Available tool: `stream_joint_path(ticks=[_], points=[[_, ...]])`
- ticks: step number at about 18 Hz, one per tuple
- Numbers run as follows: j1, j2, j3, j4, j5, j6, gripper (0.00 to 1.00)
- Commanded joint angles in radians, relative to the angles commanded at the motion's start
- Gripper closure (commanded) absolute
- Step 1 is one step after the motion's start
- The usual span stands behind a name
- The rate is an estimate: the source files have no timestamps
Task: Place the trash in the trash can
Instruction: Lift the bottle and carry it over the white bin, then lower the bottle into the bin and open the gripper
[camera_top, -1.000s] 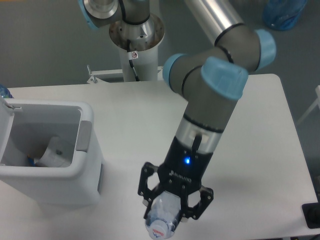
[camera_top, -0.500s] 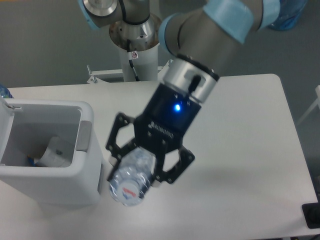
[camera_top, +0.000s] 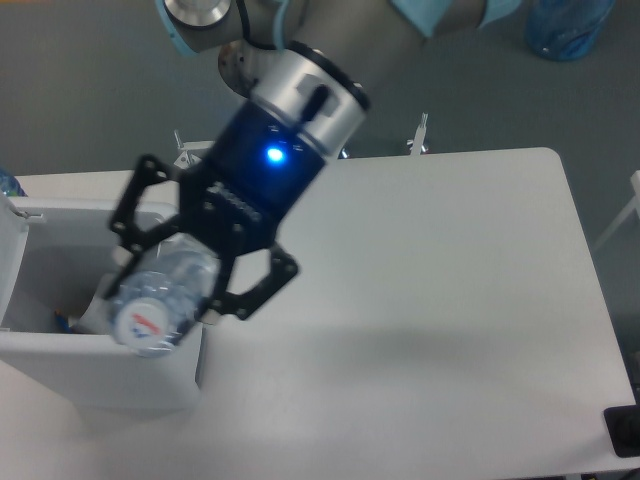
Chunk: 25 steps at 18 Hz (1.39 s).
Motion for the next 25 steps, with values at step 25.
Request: stream_joint_path(ticks=[25], points=[[-0.097,0.112,-0.328,0.081,0.008,0.348,0.00]])
